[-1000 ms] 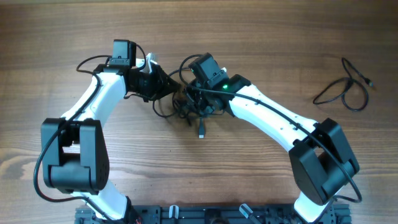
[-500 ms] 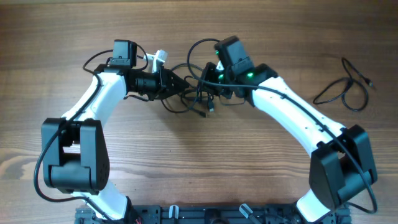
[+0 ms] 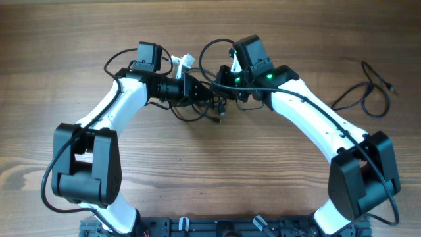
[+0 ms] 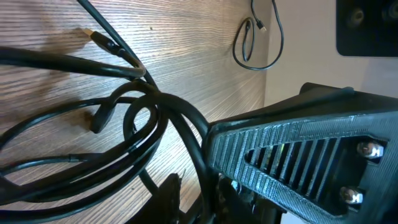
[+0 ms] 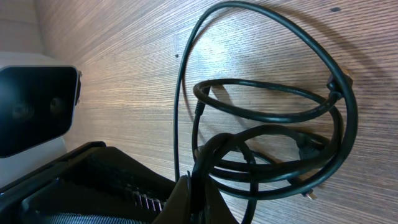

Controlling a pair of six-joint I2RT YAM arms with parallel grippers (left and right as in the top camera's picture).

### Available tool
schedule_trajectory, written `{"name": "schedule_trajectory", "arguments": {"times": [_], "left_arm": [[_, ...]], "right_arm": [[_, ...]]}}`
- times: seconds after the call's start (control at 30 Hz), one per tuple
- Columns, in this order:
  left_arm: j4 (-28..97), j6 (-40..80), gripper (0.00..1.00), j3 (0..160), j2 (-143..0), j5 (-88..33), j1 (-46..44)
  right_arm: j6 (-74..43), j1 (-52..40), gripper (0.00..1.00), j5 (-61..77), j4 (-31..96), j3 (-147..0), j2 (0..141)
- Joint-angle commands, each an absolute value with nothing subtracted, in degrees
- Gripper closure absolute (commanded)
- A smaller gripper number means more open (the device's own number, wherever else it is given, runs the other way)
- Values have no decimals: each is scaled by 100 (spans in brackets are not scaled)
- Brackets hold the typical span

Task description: Untangle cables

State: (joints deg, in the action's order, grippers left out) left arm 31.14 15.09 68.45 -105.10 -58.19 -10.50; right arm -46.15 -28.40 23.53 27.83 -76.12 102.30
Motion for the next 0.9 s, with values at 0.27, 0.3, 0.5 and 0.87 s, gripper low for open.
{"name": "schedule_trajectory", "arguments": {"times": [0.27,0.3,0.5,0.87], "left_arm": [[3087,1391,96,6860,-10425,-4766,-1039],[3087,1391,96,6860,-10425,-4626,-1039],[3103,1446,96,6860,-10425,-4368,-1039],[3433,-742,96,6860,-10425,-6455,-1037]], "right_arm": [[-4316,-2840,96,2451,2770,-7572,10106],[-4209,-2840,96,2458,2775,-7572,10106],[-4040,-2810,96,2600,2886,-7572,10106],[-4362,-2576,81,2982,3133,-7572,10114]]}}
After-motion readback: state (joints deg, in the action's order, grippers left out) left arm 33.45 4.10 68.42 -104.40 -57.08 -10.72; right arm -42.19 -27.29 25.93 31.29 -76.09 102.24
